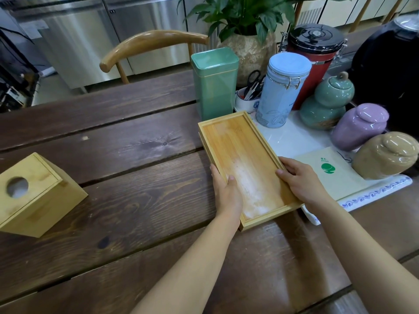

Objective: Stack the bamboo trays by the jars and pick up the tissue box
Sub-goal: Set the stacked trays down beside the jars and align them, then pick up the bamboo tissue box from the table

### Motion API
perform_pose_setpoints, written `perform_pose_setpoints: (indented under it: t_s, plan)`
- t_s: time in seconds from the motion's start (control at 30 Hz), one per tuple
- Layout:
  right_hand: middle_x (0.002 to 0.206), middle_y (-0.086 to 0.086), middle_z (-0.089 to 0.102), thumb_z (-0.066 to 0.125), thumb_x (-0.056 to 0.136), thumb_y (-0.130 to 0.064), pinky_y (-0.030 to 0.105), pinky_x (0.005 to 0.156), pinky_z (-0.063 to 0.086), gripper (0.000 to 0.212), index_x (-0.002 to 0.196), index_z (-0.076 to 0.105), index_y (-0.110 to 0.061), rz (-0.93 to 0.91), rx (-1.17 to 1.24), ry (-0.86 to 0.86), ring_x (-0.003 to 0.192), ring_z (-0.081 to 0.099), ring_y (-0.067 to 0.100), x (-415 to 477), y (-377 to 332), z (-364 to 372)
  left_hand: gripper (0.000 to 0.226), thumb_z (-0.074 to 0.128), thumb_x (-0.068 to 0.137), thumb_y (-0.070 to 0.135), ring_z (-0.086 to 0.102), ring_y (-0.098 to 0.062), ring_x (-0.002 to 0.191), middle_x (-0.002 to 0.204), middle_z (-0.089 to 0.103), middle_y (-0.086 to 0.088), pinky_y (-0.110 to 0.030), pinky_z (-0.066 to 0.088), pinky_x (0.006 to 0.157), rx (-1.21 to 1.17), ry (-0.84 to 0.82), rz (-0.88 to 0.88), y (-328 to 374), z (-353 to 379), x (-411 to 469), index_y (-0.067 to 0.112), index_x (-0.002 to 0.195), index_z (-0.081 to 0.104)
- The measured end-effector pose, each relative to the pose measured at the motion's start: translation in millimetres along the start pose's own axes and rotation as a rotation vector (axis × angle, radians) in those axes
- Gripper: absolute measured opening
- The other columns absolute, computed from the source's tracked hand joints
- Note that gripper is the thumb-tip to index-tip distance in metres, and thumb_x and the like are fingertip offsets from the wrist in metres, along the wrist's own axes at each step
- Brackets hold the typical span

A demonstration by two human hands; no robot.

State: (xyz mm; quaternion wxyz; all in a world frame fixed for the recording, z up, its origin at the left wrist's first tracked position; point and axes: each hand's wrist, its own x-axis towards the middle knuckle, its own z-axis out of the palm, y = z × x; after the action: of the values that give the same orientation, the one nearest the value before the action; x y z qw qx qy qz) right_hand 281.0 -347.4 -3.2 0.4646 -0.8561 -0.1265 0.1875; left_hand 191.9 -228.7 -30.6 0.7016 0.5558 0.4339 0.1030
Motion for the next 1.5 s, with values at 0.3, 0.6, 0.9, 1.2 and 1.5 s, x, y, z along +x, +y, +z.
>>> perform_pose_setpoints:
  t_s: [0.3,0.6,0.9,1.2,1.5]
  plan:
    - [0.129,0.006,0.058,0.053,0.089,-0.022,0.031,0.093,0.039,0.04,0.127,0.052,-0.011,0.039,-0.148,0.091,0.112,0.054,0.019,3.3,-6.4,-3.2,0.067,0.047,0.098,0.025,0.022,-0.022,0.147,0.164,0.009,0.006,-0.048,0.024,0.118,0.06,0.007,-0.01,17.6,-22.2,-7.0,0.034,0.153,0.009]
    - [0.111,0.004,0.062,0.051,0.091,-0.019,0.021,0.083,0.035,0.034,0.123,0.055,-0.007,-0.323,-0.284,-0.008,0.101,0.055,0.015,2.7,-108.5,82.1,0.035,0.048,0.097,0.019,0.051,-0.014,0.117,0.135,0.056,-0.005,-0.022,0.035,0.094,0.306,0.255,0.251,71.2,-167.9,-3.8,0.012,0.132,0.051]
    - [0.118,0.01,0.063,0.055,0.089,-0.028,0.028,0.091,0.041,0.04,0.123,0.054,-0.007,-0.387,-0.15,-0.473,0.11,0.058,0.023,-8.9,-200.9,265.1,0.049,0.055,0.092,0.02,0.041,-0.03,0.132,0.142,0.047,-0.014,-0.043,0.033,0.11,0.454,0.914,0.31,90.2,-366.0,7.6,0.007,0.138,0.042]
    - [0.115,-0.001,0.058,0.05,0.09,-0.035,0.027,0.076,0.043,0.042,0.128,0.049,-0.018,-0.147,0.059,-0.717,0.102,0.054,0.017,-44.4,-230.1,367.2,0.055,0.052,0.094,0.032,0.055,-0.027,0.118,0.135,0.057,-0.008,-0.045,0.046,0.097,-0.556,0.531,-0.036,53.6,-407.8,29.2,0.021,0.146,0.034]
    - [0.113,-0.003,0.061,0.046,0.093,-0.024,0.022,0.072,0.043,0.031,0.124,0.049,-0.024,-0.158,0.168,-0.824,0.092,0.056,0.008,-102.7,-237.2,368.2,0.04,0.044,0.098,0.036,0.062,-0.027,0.101,0.12,0.065,-0.008,-0.041,0.051,0.084,-0.591,0.563,-0.008,33.7,-413.1,-22.9,0.035,0.138,0.043]
